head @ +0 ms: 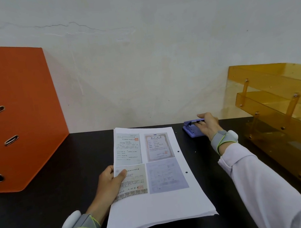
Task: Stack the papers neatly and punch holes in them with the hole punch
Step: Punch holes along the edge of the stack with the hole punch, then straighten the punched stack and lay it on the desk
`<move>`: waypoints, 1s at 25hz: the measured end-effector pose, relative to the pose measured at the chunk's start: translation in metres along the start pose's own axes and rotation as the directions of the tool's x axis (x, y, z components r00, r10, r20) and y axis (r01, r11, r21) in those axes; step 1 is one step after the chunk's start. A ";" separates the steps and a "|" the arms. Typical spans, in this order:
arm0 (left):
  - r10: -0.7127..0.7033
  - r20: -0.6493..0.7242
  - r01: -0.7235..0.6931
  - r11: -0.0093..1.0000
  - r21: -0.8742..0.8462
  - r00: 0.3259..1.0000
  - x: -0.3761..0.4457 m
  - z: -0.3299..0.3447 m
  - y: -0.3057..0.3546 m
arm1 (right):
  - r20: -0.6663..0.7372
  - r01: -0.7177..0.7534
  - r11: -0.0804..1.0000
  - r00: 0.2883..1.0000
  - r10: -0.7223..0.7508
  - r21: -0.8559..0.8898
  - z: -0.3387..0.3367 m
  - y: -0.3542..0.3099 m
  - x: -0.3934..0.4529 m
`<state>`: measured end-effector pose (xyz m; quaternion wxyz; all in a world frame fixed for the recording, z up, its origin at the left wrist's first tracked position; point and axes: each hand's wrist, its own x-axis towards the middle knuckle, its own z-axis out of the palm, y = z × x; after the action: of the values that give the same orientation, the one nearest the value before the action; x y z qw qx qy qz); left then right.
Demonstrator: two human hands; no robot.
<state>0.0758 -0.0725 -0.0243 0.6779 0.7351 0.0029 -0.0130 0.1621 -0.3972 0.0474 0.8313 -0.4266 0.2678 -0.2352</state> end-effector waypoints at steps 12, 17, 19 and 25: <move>0.012 -0.084 -0.009 0.999 0.033 0.996 -0.007 0.003 0.007 | 0.234 0.085 0.827 0.971 0.057 -0.556 -0.005 0.012 -0.073; -0.007 -0.097 0.009 1.000 0.022 0.995 -0.006 0.005 0.006 | 0.325 0.126 0.691 0.931 0.165 -0.712 -0.018 0.023 -0.106; -0.008 -0.093 0.009 1.000 0.011 0.996 -0.008 0.004 0.006 | 0.340 0.139 0.625 0.916 0.213 -0.768 -0.023 0.024 -0.119; -0.006 -0.095 0.010 0.999 0.040 0.995 -0.007 0.004 0.006 | 0.323 0.168 0.494 0.914 0.247 -0.853 -0.027 0.034 -0.142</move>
<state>0.0691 -0.0768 -0.0187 0.6618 0.7485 0.0377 0.0191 0.0443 -0.3075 0.0403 0.5441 -0.8179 0.1815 0.0449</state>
